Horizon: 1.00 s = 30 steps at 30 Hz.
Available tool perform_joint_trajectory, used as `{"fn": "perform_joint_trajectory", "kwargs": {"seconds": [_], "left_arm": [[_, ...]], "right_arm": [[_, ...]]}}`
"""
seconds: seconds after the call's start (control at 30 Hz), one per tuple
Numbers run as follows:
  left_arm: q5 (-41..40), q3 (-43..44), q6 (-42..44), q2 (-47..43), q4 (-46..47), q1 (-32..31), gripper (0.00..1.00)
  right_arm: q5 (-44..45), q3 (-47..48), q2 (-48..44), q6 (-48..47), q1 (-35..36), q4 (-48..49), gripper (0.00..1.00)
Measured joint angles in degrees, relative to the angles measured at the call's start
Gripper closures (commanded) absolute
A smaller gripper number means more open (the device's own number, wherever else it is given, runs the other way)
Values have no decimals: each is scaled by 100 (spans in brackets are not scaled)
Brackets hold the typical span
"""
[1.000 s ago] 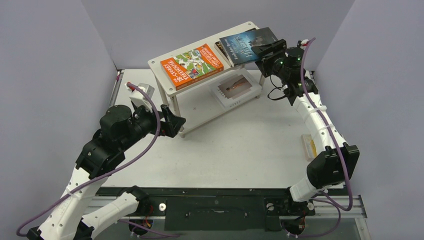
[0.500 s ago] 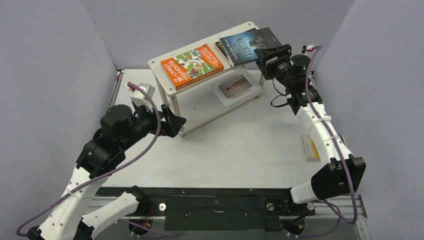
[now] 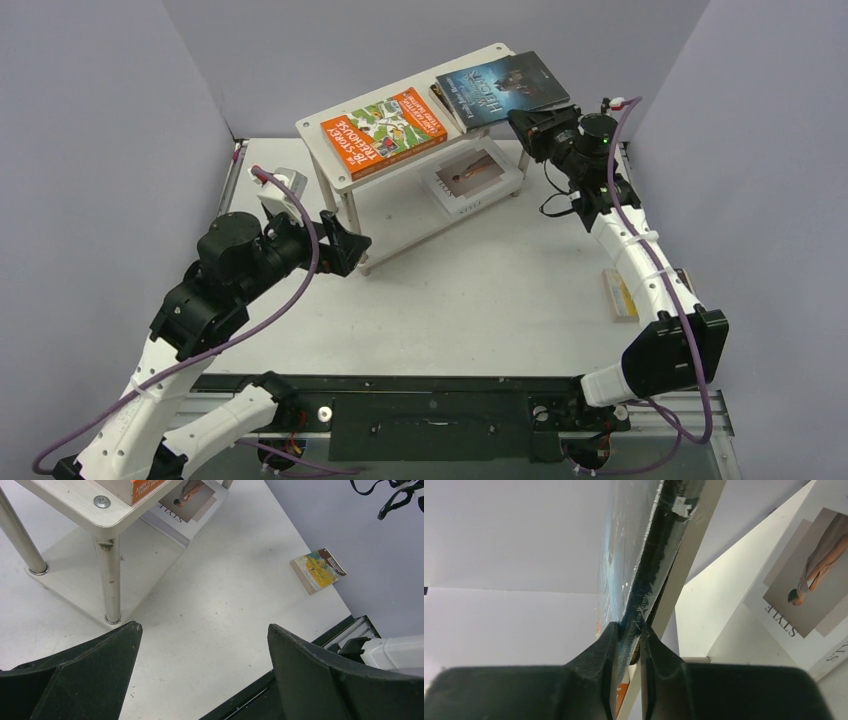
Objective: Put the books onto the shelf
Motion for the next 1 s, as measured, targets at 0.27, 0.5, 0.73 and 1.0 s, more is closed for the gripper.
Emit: {"fn": "perform_joint_trajectory", "kwargs": {"seconds": [0.27, 0.5, 0.73, 1.0], "left_arm": [[-17, -42, 0, -81, 4, 0, 4], [-63, -42, 0, -136, 4, 0, 4], [-66, -42, 0, -127, 4, 0, 4], [-63, -63, 0, -103, 7, 0, 4]], "right_arm": [[-214, 236, 234, -79, -94, 31, 100], [-396, 455, 363, -212, -210, -118, 100], [-396, 463, 367, -212, -212, -127, 100], [-396, 463, 372, -210, -208, -125, 100]]}}
